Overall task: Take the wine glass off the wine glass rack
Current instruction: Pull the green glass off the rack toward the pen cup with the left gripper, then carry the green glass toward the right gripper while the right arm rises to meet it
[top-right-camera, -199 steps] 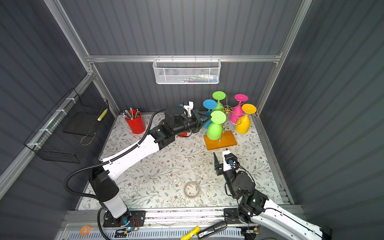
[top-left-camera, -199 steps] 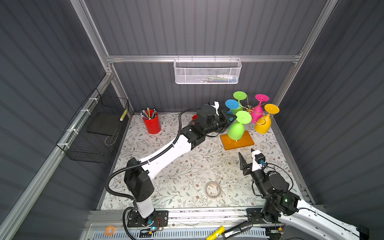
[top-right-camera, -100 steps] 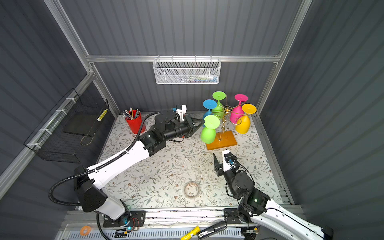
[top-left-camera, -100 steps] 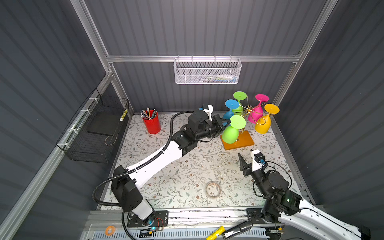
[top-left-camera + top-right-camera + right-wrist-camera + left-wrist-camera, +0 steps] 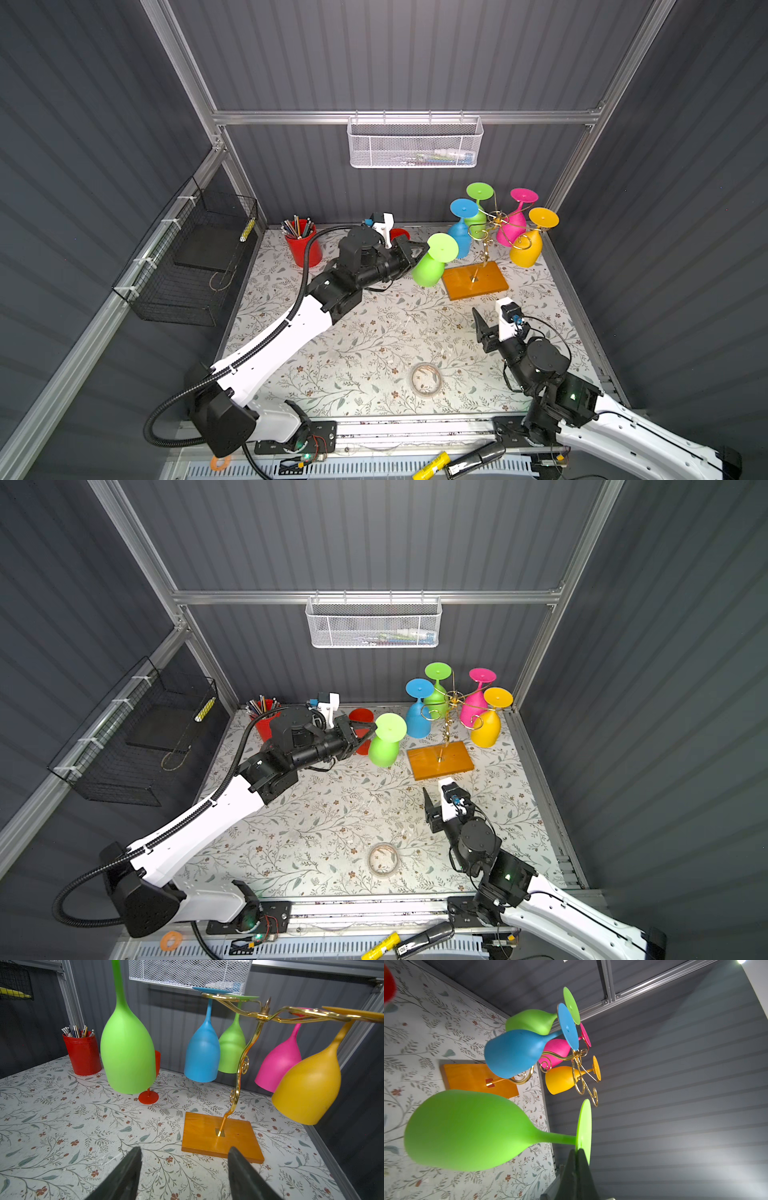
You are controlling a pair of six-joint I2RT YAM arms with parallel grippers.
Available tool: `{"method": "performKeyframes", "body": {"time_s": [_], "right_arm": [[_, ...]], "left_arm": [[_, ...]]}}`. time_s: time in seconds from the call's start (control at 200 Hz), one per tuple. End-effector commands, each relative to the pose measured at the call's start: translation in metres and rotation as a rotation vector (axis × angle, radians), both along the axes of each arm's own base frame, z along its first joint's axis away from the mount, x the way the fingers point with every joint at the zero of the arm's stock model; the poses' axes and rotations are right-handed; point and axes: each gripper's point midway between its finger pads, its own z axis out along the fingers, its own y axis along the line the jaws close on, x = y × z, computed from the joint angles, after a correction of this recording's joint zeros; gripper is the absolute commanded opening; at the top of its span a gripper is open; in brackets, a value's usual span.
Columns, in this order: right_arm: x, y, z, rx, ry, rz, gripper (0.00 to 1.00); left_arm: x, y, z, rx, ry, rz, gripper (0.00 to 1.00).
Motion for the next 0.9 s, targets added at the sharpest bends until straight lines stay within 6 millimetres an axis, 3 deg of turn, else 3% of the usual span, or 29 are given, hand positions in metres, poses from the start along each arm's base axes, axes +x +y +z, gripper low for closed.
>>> {"method": "performKeyframes", "body": {"time_s": [0.0, 0.185, 0.38, 0.65, 0.896], "right_arm": [[0.002, 0.003, 0.008, 0.032, 0.017, -0.001, 0.67], [0.005, 0.014, 0.002, 0.056, 0.073, 0.022, 0.68], [0.017, 0.035, -0.002, 0.071, 0.205, 0.013, 0.69], [0.028, 0.060, 0.005, 0.191, 0.398, -0.003, 0.70], [0.027, 0.073, 0.024, 0.313, 0.497, 0.024, 0.70]], "left_arm": [[-0.007, 0.022, 0.002, 0.061, -0.073, 0.000, 0.00], [-0.009, 0.050, 0.014, 0.160, -0.209, 0.038, 0.00], [-0.015, 0.054, 0.024, 0.326, -0.371, -0.013, 0.00], [-0.017, 0.056, 0.012, 0.491, -0.533, -0.082, 0.00], [-0.019, 0.065, 0.013, 0.587, -0.660, -0.080, 0.00]]}}
